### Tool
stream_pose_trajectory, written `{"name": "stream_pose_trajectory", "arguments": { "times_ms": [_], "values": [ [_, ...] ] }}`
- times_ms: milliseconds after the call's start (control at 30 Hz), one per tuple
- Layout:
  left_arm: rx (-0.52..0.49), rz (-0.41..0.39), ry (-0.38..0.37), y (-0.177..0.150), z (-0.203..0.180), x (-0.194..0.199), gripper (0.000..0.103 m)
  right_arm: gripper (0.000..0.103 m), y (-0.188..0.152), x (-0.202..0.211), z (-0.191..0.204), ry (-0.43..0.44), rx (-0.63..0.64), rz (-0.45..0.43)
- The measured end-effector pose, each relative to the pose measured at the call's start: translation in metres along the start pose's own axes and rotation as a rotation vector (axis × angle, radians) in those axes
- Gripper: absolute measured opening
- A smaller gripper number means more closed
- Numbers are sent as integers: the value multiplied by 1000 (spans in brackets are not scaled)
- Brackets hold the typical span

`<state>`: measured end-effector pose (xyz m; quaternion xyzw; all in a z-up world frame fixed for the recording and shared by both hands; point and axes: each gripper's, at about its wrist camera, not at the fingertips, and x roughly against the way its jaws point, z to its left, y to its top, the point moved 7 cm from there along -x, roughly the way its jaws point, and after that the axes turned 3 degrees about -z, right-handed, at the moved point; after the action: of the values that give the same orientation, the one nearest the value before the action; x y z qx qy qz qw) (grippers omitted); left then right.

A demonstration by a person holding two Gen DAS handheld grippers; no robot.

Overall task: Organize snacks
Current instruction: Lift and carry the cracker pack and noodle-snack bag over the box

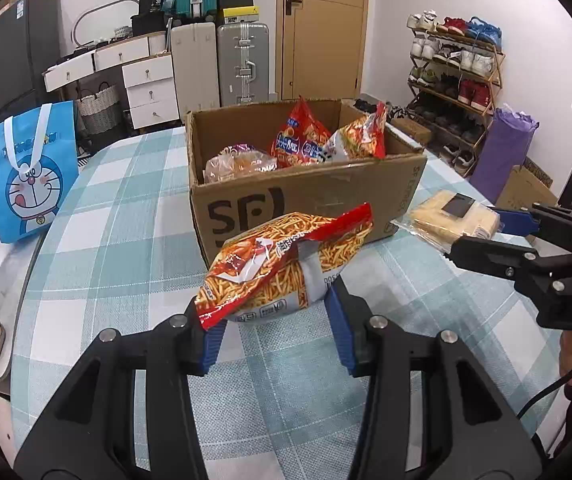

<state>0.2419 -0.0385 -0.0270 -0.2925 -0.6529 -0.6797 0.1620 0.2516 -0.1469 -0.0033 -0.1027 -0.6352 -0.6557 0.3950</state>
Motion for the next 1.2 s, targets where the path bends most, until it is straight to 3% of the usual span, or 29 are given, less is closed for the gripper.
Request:
{"name": "stream_pose_trajectory", "arguments": {
  "times_ms": [367,600,833,1200],
  "values": [
    [23,-92,-32,28,1,52,43,62,20,23,3,23,-26,-126],
    [12,-115,-8,54,7,66,43,62,31,21,7,13,-30,-149],
    [25,-120,1,82,14,61,43,62,48,18,17,8,3,-159],
    [16,-96,33,113,10,20,43,62,74,-8,19,-5,33,-141]
  ]
}}
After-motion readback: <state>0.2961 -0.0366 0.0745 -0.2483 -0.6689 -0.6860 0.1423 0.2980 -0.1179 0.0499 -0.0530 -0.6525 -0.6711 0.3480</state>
